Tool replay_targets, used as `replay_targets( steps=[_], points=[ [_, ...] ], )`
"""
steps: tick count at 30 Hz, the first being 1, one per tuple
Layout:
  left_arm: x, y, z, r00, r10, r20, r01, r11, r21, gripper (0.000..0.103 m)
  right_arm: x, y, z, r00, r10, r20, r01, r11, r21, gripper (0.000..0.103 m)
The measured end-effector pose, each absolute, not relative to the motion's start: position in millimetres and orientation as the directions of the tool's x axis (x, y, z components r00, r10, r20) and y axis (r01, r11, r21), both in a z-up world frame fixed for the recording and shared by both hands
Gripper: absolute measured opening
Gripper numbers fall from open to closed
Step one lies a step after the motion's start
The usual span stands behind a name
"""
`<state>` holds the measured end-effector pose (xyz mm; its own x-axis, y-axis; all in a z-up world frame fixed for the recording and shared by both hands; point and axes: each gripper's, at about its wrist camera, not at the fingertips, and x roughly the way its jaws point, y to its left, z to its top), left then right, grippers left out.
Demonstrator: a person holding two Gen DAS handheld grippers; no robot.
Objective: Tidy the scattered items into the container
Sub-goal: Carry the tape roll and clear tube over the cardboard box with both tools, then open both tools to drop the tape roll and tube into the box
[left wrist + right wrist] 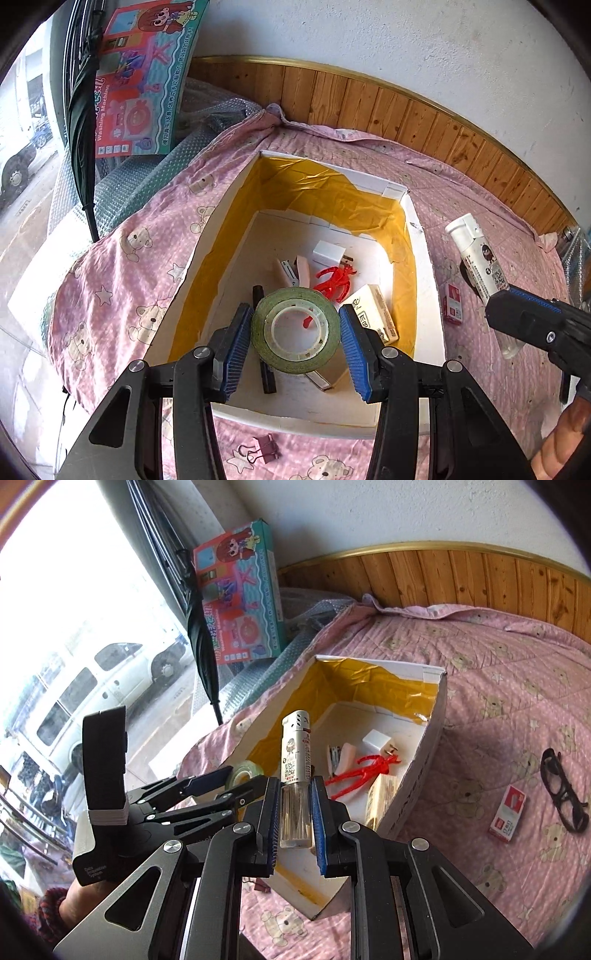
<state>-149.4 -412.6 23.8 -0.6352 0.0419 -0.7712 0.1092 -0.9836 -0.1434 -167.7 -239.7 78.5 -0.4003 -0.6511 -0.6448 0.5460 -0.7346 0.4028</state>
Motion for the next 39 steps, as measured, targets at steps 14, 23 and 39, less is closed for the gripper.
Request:
replay_targets(
  steps=[14, 23, 39],
  points=[
    [-183.6, -420.8, 2.1, -0.571, 0.057, -0.819, 0.075, -0.99, -0.121, 0.049, -231.9, -276.0, 46.6, -0.342, -0.609, -0.716, 0.529, -0.754, 0.389, 0.016],
    [-197.1, -428.0, -4.6, -0.549, 0.093, -0.831, 0.062, -0.987, -0.151, 0.049, -271.8, -299.7, 33.4, -0.326, -0.56, -0.761, 0.519, -0.779, 0.351, 0.016],
    [-188.9, -429.8, -23.5, -0.5, 0.177, -0.847, 0.052, -0.971, -0.234, 0.058, -315.8, -292.5, 9.8, -0.317, -0.57, -0.758, 0.432, -0.798, 0.419, 0.037]
  ],
)
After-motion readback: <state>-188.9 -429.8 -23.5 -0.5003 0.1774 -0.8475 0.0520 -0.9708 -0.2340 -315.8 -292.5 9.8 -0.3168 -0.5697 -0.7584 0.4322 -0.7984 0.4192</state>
